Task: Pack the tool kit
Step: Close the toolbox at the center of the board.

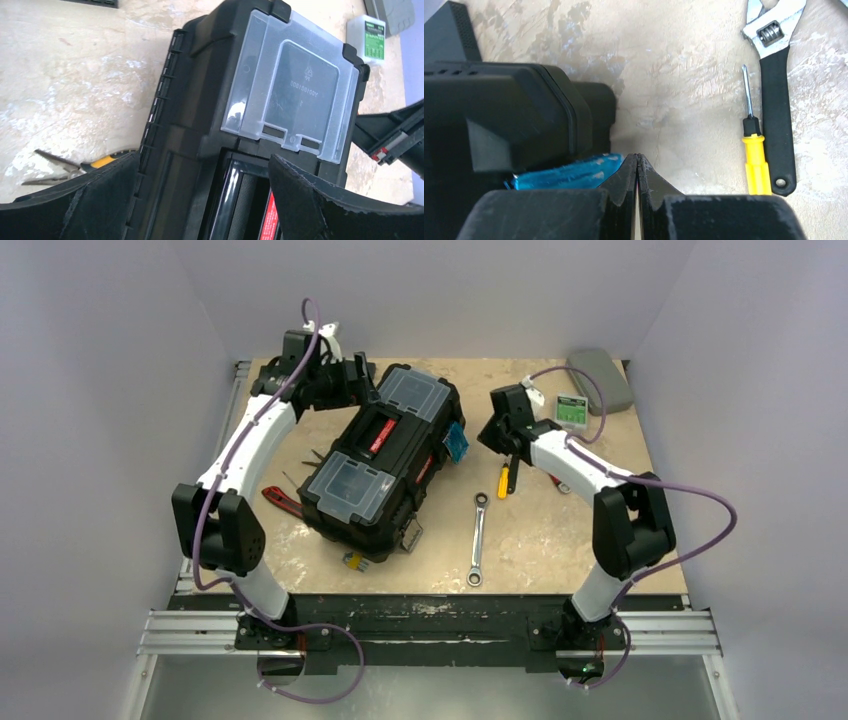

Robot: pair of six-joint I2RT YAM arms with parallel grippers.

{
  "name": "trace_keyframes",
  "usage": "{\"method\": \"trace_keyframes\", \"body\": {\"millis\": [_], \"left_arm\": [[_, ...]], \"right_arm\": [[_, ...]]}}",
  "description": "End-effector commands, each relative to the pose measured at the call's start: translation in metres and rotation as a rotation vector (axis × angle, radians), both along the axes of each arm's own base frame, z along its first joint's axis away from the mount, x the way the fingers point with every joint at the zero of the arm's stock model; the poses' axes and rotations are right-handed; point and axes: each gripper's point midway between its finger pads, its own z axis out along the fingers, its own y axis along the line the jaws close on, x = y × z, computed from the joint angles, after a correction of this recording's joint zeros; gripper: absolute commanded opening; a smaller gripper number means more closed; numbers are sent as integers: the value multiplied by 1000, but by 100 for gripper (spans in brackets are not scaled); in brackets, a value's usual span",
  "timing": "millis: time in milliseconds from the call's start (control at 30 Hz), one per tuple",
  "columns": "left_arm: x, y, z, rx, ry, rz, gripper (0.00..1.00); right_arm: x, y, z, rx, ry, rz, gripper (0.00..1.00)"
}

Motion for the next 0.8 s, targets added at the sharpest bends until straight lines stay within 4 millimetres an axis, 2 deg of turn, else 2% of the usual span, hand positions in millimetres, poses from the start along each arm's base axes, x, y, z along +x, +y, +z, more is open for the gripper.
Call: {"method": "trace_keyframes", "body": {"millis": [0,133,333,533,767], "left_arm": [[6,-17,1,-45,11,-114,97],[11,-27,-9,-76,48,-152,97],[16,-37,-20,-104,62,-207,96],[16,-45,-34,-137,104,-237,93],[11,-50,-48,-178,134,-247,88]], "right_arm": [[-17,-18,-13,-203,156,-112,0],[-14,-2,-18,-173,160,-96,0],[-10,9,-25,-142,173,-79,0],[-4,33,-42,-68,181,-26,0],[13,66,-55,-1,173,49,0]]}}
